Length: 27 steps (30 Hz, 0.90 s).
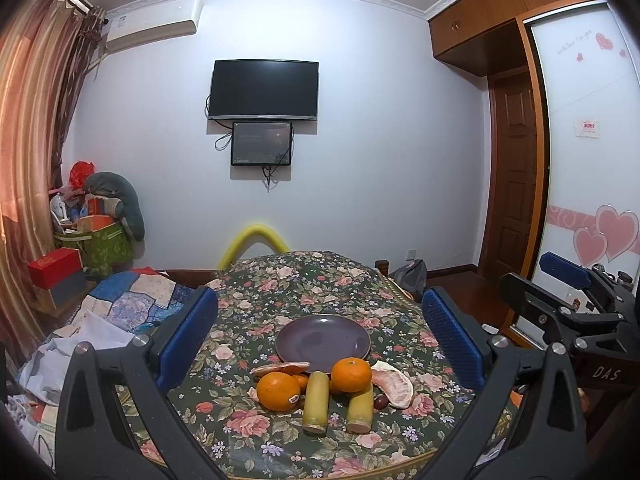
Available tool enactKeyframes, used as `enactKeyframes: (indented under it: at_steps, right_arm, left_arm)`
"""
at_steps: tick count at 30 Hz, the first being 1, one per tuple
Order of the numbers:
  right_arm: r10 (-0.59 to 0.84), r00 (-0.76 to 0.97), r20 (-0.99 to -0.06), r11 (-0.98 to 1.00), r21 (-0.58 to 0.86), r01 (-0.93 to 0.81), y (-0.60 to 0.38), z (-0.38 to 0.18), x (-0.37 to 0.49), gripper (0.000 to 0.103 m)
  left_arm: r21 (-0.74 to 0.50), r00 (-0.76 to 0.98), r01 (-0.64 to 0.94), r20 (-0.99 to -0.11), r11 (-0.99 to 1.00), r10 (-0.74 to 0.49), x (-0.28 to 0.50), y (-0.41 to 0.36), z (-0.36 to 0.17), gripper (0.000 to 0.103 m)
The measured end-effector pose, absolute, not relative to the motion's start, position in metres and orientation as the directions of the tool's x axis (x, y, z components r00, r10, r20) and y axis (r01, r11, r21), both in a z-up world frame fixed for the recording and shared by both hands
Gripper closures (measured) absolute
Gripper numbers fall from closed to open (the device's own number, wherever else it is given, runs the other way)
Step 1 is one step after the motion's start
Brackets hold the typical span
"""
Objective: Organize fruits
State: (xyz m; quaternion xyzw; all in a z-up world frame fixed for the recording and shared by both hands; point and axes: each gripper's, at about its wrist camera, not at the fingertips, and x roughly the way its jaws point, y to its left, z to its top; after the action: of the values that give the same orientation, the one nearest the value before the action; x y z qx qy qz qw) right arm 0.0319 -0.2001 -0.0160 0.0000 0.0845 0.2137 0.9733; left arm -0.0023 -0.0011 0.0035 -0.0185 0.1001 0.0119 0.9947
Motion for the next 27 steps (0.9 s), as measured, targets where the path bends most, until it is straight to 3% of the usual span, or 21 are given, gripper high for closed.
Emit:
enactKeyframes:
  at_steps: [27]
  right_arm:
    - [0.418,0.889,-0.19,0.908,0.054,-0.415,-0.1979,-0.0235,0.0376,0.0]
  left_arm:
    - [-0.049,0.977,-0.031,-0.213,0.998,0.02,0.0035,0.0021,-0.0031,0.0]
